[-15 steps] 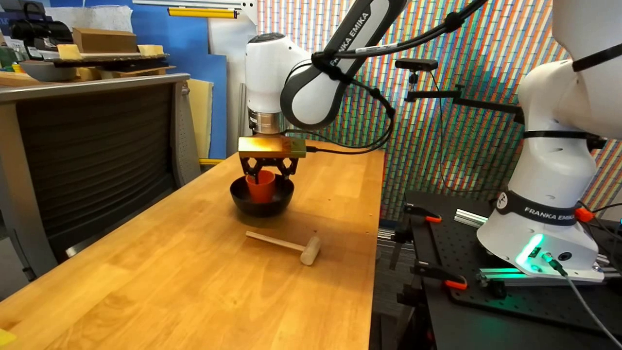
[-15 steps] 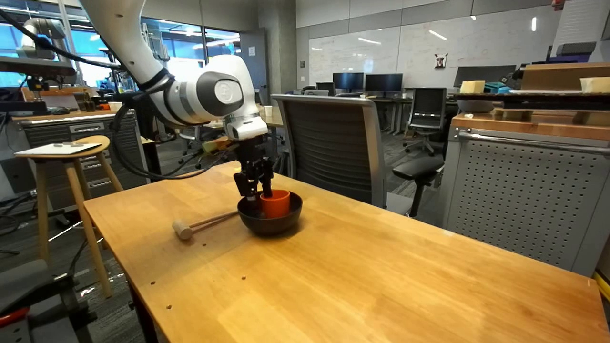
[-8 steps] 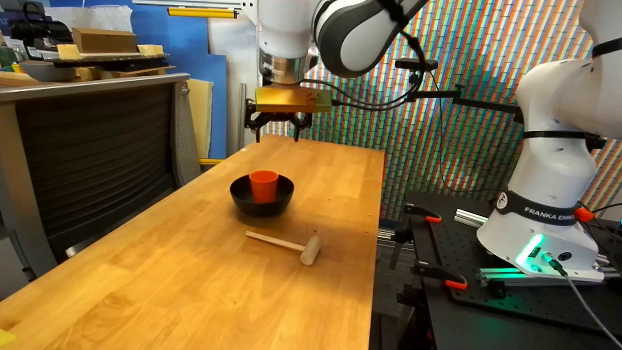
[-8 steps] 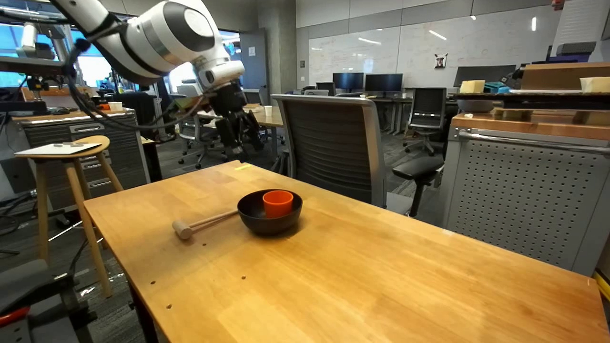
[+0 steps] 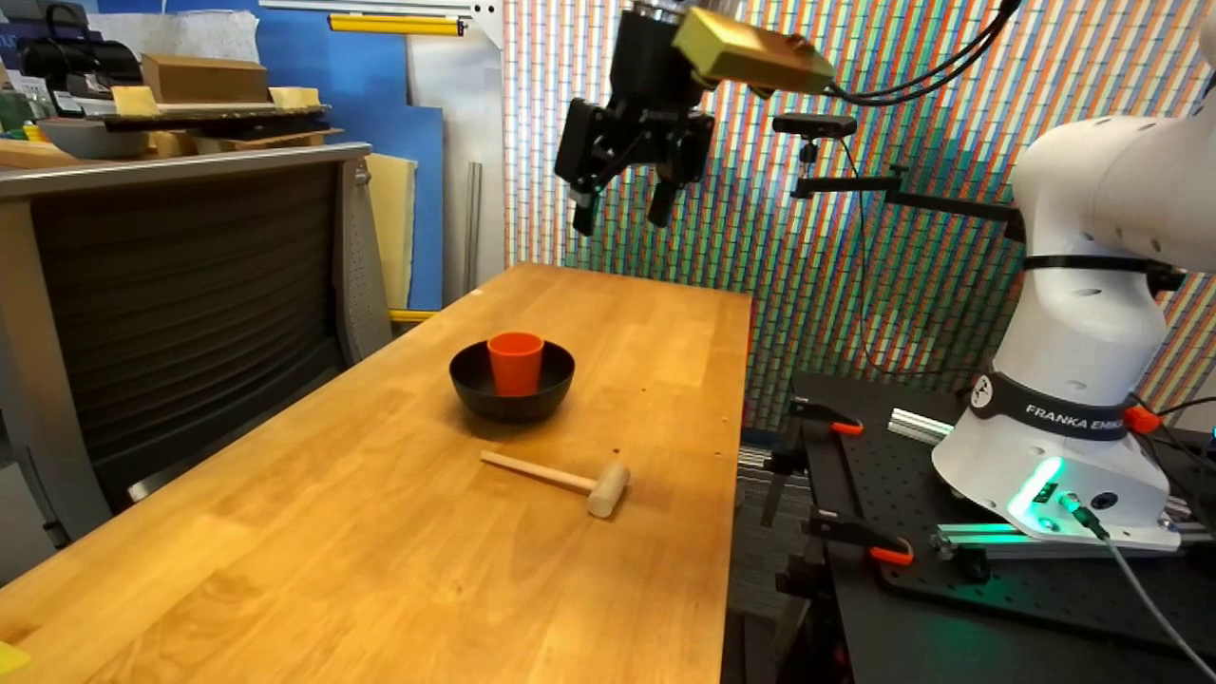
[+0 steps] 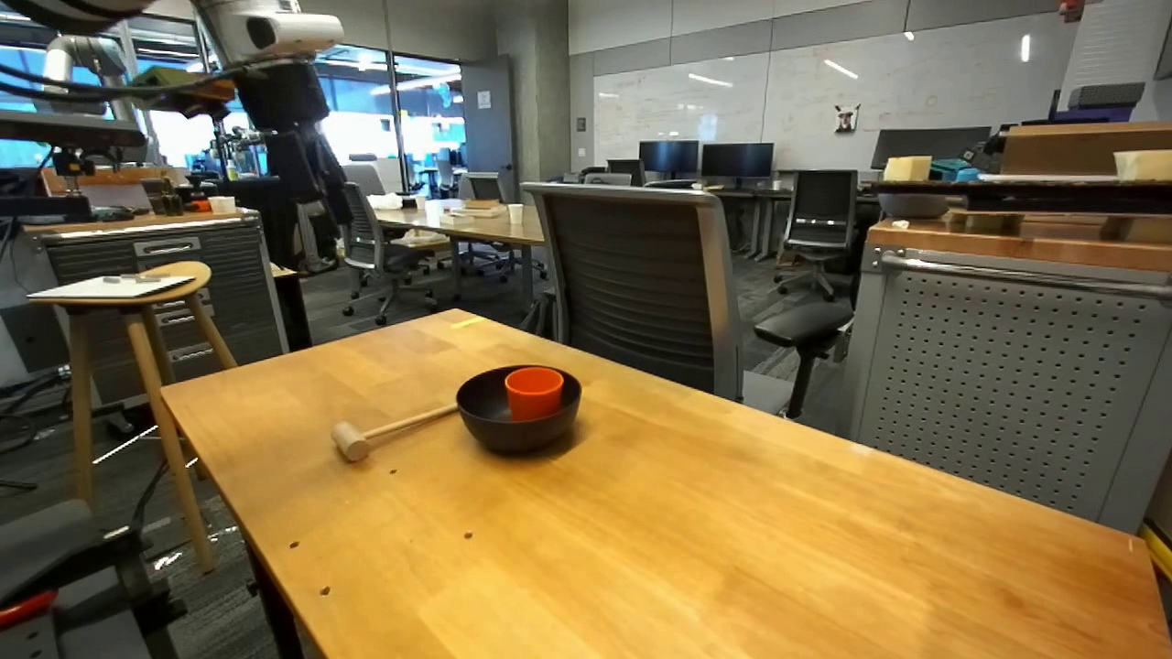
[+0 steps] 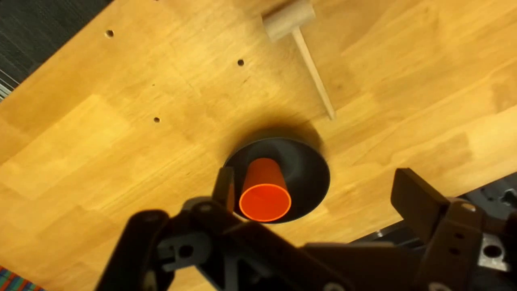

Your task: Put the cup in the bowl

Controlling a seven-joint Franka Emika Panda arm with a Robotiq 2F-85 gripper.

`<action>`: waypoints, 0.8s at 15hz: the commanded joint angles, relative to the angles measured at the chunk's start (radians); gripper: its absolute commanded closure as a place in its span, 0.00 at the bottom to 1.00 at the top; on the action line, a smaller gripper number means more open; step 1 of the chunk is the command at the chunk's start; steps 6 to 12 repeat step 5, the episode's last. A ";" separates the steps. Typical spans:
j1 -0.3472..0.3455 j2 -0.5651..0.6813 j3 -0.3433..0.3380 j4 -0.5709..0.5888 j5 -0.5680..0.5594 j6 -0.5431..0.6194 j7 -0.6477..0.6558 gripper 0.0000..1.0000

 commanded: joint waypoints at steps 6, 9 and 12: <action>-0.040 -0.239 0.034 -0.131 0.181 -0.111 -0.326 0.00; -0.040 -0.239 0.034 -0.131 0.181 -0.111 -0.326 0.00; -0.040 -0.239 0.034 -0.131 0.181 -0.111 -0.326 0.00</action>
